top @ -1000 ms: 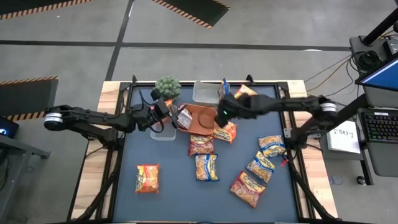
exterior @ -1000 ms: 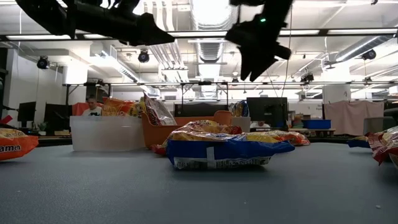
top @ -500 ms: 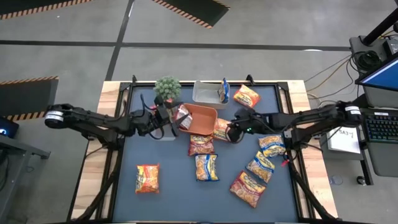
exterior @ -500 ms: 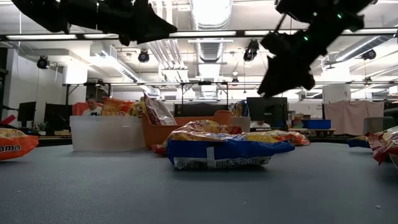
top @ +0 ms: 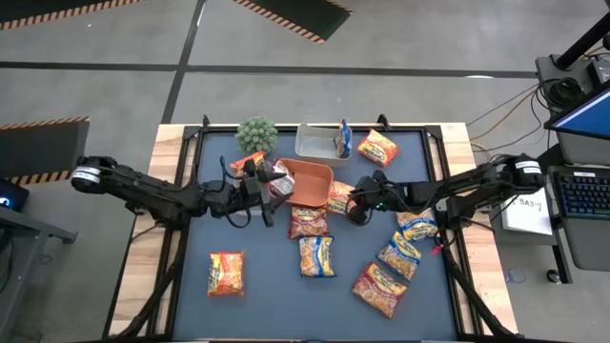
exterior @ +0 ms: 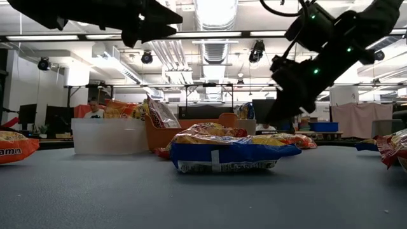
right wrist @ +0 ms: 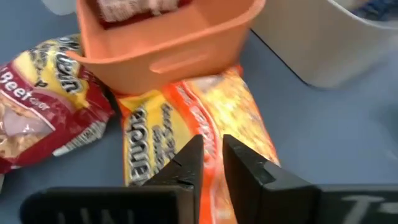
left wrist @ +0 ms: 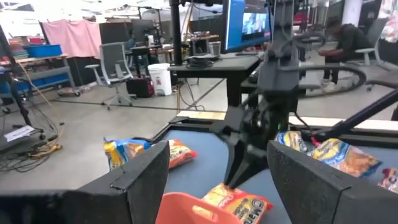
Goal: Sort Maruchan noodles
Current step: Put the orange noodle pack into the transparent bin
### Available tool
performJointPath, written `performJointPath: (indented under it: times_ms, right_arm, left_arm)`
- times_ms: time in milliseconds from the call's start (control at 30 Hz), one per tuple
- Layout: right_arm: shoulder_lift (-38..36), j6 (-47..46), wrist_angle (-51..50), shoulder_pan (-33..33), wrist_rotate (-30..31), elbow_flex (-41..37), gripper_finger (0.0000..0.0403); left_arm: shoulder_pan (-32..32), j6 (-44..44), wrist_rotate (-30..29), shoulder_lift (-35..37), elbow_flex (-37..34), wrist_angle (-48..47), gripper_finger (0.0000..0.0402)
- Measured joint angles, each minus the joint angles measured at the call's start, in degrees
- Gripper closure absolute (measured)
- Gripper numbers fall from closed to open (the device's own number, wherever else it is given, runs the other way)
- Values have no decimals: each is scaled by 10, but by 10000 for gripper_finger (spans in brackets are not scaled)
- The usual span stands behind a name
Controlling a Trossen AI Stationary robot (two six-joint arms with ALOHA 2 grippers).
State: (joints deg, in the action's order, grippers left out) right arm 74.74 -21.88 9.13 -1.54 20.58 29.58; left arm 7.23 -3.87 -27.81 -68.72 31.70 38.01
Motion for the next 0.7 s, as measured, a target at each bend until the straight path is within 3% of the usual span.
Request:
performJointPath:
  times_ms: [167, 367, 700]
  right_arm:
    - [56, 49, 66, -1, 0, 2, 390]
    - [106, 50, 73, -7, 2, 13, 394]
    - [63, 32, -4, -7, -113, 12, 394]
  left_arm:
    - [3, 2, 0, -9, 16, 1, 150]
    - [4, 1, 0, -27, 34, 1, 150]
    - [11, -1, 4, -62, 63, 2, 150]
